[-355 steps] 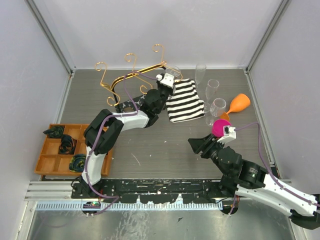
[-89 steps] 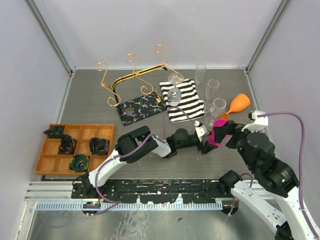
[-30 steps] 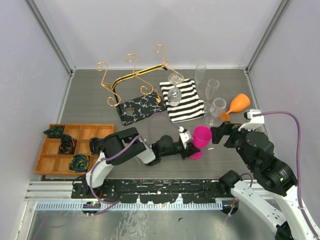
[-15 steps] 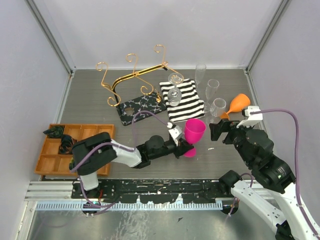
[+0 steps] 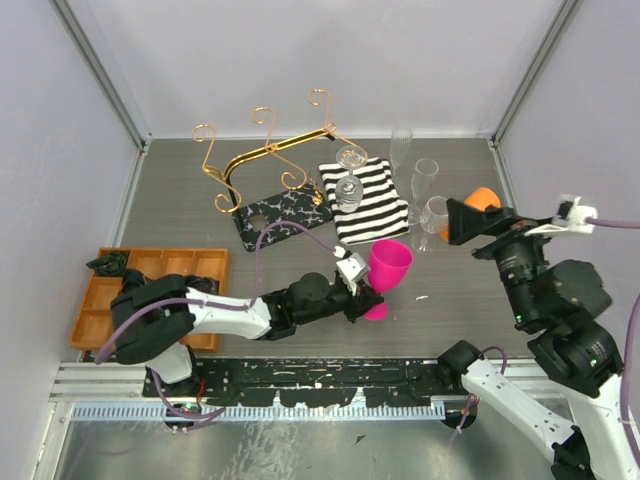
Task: Place the wine glass upside down on the wine glass rack
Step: Pick up the wine glass at the center of the board, then turn the wine glass upside down at the wine rack.
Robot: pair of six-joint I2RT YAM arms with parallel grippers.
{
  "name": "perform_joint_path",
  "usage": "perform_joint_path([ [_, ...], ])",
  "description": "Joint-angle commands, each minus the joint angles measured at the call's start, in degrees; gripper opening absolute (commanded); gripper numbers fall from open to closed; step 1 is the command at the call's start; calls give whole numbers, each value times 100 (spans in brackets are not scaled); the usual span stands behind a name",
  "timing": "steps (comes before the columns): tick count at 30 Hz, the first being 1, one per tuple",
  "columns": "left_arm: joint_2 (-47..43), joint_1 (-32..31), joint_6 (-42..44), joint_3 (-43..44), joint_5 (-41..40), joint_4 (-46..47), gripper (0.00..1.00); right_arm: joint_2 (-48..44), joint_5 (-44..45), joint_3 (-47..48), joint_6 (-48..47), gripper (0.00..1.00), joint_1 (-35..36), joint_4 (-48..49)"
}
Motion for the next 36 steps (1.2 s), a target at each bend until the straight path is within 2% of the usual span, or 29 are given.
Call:
perform_joint_path([
  [1, -444, -194, -181, 244, -246, -434, 0, 311, 287, 752, 714, 97, -21, 763],
  [8, -1112, -301, -650, 720, -732, -1970, 0, 370, 51, 1131, 1207, 97, -21, 1073],
  [17, -1697, -339, -973, 859, -1224, -2888, 0, 271, 214, 1179, 1156, 96, -23, 1505],
  [26, -1892, -385, -1265, 989, -1319, -3377, 0, 82, -19, 851, 1184, 96, -22, 1672],
  [36, -2158, -403, -1633, 1009, -1343, -3633, 0, 283, 30, 1268, 1123, 91, -21, 1377],
])
